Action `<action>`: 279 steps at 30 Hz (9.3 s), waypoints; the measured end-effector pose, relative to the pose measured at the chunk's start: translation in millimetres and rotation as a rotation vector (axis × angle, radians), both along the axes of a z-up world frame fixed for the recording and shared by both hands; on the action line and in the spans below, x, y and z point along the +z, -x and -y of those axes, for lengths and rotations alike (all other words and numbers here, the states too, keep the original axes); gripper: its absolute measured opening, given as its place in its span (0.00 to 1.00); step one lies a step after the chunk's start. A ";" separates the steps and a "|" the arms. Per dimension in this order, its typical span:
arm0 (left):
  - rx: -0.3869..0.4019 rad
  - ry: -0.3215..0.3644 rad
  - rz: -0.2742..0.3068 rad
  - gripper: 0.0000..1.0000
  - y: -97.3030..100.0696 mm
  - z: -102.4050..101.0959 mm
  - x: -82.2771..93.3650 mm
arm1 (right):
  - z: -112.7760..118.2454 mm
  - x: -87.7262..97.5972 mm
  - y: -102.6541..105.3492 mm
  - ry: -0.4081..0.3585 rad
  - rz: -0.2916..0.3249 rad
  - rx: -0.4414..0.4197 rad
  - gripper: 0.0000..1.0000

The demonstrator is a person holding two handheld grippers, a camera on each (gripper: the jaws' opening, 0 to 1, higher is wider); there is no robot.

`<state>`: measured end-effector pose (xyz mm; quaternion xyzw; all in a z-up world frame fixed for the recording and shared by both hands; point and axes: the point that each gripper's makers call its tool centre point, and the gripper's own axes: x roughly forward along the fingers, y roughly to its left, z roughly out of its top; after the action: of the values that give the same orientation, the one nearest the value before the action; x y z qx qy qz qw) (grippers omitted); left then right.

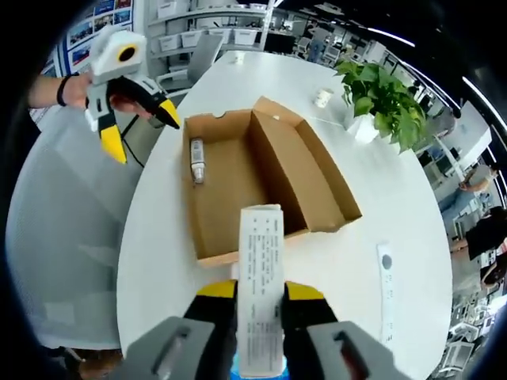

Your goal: Operate the shoe box by opening the lid, removing the specified soft item, and placing it in the target area until the item is outside and the box remains undamaged.

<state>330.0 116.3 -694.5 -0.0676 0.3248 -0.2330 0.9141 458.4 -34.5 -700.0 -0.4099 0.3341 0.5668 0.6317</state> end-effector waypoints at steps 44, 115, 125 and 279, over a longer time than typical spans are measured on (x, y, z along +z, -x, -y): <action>-0.019 -0.007 -0.039 0.59 -6.2 20.3 -17.8 | 126.8 -24.5 3.4 0.043 -0.032 -0.174 0.17; 0.088 -0.029 -0.086 0.60 0.0 -12.8 -30.0 | 226.5 -87.9 -99.5 0.139 -0.021 -0.200 0.17; 0.087 -0.037 -0.093 0.60 0.8 -13.4 -33.5 | 232.5 -103.4 -101.5 0.151 -0.035 -0.195 0.17; 0.051 0.075 -0.025 0.60 8.5 -8.9 -10.9 | 2.7 31.4 17.1 -0.737 -0.156 -0.585 0.45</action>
<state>321.5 125.2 -705.3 -0.1129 0.3256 -0.2208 0.9124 441.4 -37.2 -668.5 -0.0035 0.2586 0.4749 0.8412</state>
